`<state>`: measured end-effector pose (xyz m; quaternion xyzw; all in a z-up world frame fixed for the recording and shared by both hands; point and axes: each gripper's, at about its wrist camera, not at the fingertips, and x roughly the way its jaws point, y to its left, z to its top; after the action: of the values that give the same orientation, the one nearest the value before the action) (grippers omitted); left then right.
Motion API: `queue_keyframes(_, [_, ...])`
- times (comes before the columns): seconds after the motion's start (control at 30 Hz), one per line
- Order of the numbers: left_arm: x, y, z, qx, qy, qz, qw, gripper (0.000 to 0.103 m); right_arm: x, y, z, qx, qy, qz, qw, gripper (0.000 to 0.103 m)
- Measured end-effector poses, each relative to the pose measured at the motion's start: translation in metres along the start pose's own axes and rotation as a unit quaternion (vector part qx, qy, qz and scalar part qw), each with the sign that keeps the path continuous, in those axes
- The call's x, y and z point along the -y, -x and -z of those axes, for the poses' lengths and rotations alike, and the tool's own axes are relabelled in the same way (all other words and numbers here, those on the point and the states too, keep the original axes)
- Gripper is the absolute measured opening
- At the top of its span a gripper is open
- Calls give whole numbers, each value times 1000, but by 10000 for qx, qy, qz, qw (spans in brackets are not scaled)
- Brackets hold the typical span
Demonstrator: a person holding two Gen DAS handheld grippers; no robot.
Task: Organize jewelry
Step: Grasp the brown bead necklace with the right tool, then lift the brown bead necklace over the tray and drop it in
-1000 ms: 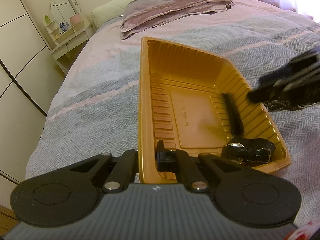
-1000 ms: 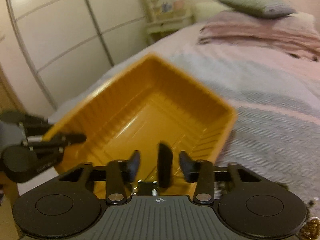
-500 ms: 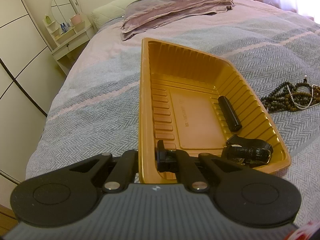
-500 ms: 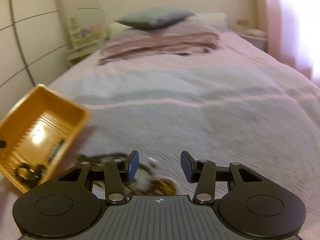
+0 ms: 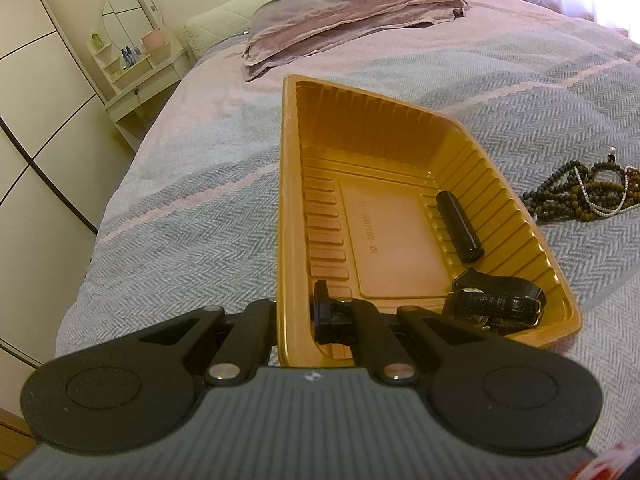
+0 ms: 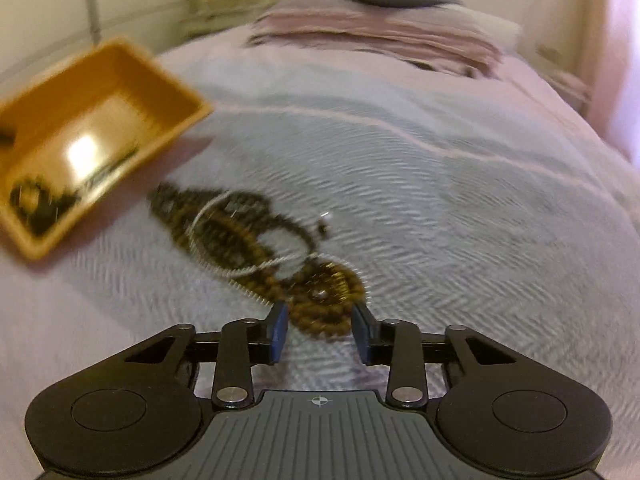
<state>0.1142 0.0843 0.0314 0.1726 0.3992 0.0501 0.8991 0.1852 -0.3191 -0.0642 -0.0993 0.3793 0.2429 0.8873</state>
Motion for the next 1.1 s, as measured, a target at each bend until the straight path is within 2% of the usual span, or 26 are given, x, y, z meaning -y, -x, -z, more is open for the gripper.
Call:
queue_keyframes(0.17, [0, 0, 0, -3, 6, 3, 10000, 2, -16, -18, 1, -251, 937, 160, 9952, 30])
queue_keyframes(0.3, [0, -1, 0, -10, 26, 1, 10000, 2, -25, -23, 3, -391, 1662, 262, 9850, 27])
queue_keyframes(0.33, [0, -1, 0, -9, 26, -1, 10000, 2, -27, -23, 3, -431, 1751, 300, 9831, 22])
queue_keyframes(0.37, [0, -1, 0, -9, 23, -4, 10000, 2, -27, -22, 2, -465, 1806, 327, 9819, 8])
queue_keyframes(0.5, [0, -1, 0, -9, 25, 2, 10000, 2, -29, -13, 1, -433, 1873, 409, 9805, 7])
queue_keyframes(0.73, [0, -1, 0, 2, 18, 6, 10000, 2, -30, 36, -20, 208, 1674, 652, 9835, 7])
queue_keyframes(0.9, [1, 0, 0, 16, 0, 6, 10000, 2, -34, 76, -47, 756, 1530, 823, 9819, 7])
queue_keyframes(1.1, [1, 0, -1, 19, -10, 4, 10000, 2, -37, 114, -69, 1216, 1362, 935, 9787, 7])
